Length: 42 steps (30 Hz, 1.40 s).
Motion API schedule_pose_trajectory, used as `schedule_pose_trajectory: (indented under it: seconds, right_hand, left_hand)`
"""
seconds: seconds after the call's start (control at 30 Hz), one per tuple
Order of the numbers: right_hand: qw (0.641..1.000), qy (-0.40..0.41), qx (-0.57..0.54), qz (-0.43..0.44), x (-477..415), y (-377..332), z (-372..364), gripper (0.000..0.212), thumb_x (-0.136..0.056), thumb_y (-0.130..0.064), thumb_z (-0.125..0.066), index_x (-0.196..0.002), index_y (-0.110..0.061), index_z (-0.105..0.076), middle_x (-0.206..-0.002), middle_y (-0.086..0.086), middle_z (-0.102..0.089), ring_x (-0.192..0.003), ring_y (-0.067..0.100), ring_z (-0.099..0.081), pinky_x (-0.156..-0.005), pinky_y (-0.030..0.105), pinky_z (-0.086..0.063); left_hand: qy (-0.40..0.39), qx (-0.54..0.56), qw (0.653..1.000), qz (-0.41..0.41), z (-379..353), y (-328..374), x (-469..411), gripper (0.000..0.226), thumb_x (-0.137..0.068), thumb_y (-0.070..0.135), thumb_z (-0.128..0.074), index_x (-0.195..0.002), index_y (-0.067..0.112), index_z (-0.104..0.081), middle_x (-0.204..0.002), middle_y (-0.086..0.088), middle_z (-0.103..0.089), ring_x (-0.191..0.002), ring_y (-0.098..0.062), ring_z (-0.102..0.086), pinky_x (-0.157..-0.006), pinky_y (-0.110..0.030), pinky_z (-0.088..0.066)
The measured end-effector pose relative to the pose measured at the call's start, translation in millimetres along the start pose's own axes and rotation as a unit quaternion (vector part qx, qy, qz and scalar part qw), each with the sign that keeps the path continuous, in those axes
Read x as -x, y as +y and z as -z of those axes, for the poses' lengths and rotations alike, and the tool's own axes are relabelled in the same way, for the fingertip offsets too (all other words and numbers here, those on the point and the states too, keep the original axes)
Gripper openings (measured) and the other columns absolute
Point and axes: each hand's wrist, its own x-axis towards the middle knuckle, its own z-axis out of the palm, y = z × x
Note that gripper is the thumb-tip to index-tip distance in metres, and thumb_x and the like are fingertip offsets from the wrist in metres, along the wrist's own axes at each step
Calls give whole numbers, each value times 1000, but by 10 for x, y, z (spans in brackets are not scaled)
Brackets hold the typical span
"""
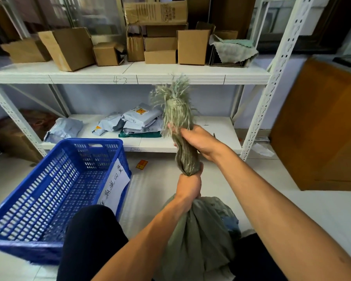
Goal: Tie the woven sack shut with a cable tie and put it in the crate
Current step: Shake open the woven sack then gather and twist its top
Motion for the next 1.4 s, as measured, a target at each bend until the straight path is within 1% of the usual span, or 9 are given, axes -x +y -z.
schedule_pose_trajectory:
  seconds: [0.1, 0.17, 0.43, 0.63, 0.8, 0.93, 1.07, 1.2, 1.4]
  right_hand:
    - [994, -47, 79, -54, 52, 108, 69, 81, -77, -64, -75, -140, -18, -55, -127, -5, -69, -113, 8, -66, -104, 28, -50]
    - [988, -44, 123, -80, 94, 262, 118, 95, -79, -65, -72, -152, -14, -40, -143, 0, -57, -126, 14, -58, -109, 32, -44]
    - [994, 26, 47, -95, 289, 676, 185, 63, -70, -38, -61, -129, -17, -58, -123, 4, -67, -117, 19, -61, -110, 43, -45]
    - [996, -14, 82, -43, 377, 761, 178, 51, -85, 4, -70, -126, -18, -49, -111, -8, -64, -102, 0, -61, -78, 6, -48]
    - [993, 51, 110, -2, 226, 889, 50, 29, -85, -7, -73, -106, -23, -60, -106, 3, -68, -114, 21, -65, -92, 31, -54]
    - [988, 85, 126, -3, 143, 871, 26, 49, -100, -12, -58, -146, -12, -43, -126, -2, -52, -121, 6, -44, -93, 14, -37]
    - [974, 132, 186, 0, 4, 1013, -53, 44, -100, -22, -51, -143, -12, -51, -135, 11, -60, -127, 20, -53, -105, 37, -45]
    - [949, 162, 271, -22, -153, 1290, -88, 33, -96, -18, -52, -126, -15, -66, -125, 14, -70, -115, 34, -65, -83, 33, -50]
    - [936, 178, 290, -96, -347, 1522, 5, 28, -94, -25, -53, -113, -11, -68, -111, 19, -73, -103, 41, -68, -71, 33, -43]
  left_hand:
    - [18, 39, 999, -17, 81, 81, -78, 44, -89, 50, -55, -63, 17, -41, -46, 1, -35, -38, -18, -32, -47, -27, -27]
    - [32, 65, 997, -32, 144, 176, -145, 36, -95, 36, -49, -66, 15, -44, -47, 2, -35, -40, -16, -32, -45, -25, -27]
    - [-6, 62, 995, -75, 218, 538, -239, 47, -98, 52, -55, -71, 14, -59, -53, 4, -54, -49, -12, -52, -59, -29, -43]
    - [-47, -105, 976, -187, 176, 731, -214, 56, -100, 54, -48, -62, 14, -54, -66, -3, -57, -63, -14, -52, -71, -27, -43]
    - [-107, -149, 958, -221, 170, 762, -204, 55, -104, 48, -45, -66, 9, -57, -72, -6, -56, -67, -12, -52, -74, -25, -43]
    - [-129, -163, 957, -203, 240, 742, -273, 47, -99, 48, -56, -70, 12, -63, -79, -5, -62, -76, -10, -57, -76, -19, -45]
    - [-123, -186, 959, -175, 301, 681, -399, 60, -86, 53, -71, -123, 6, -69, -125, -5, -70, -120, -15, -62, -106, -27, -45]
    - [-153, -227, 947, -168, 374, 643, -458, 58, -97, 32, -65, -148, 8, -47, -147, -1, -51, -140, -13, -41, -109, -14, -26]
    - [-129, -176, 970, -104, 426, 457, -773, 53, -96, 39, -66, -142, 16, -55, -137, 4, -61, -124, -12, -56, -107, -27, -42]
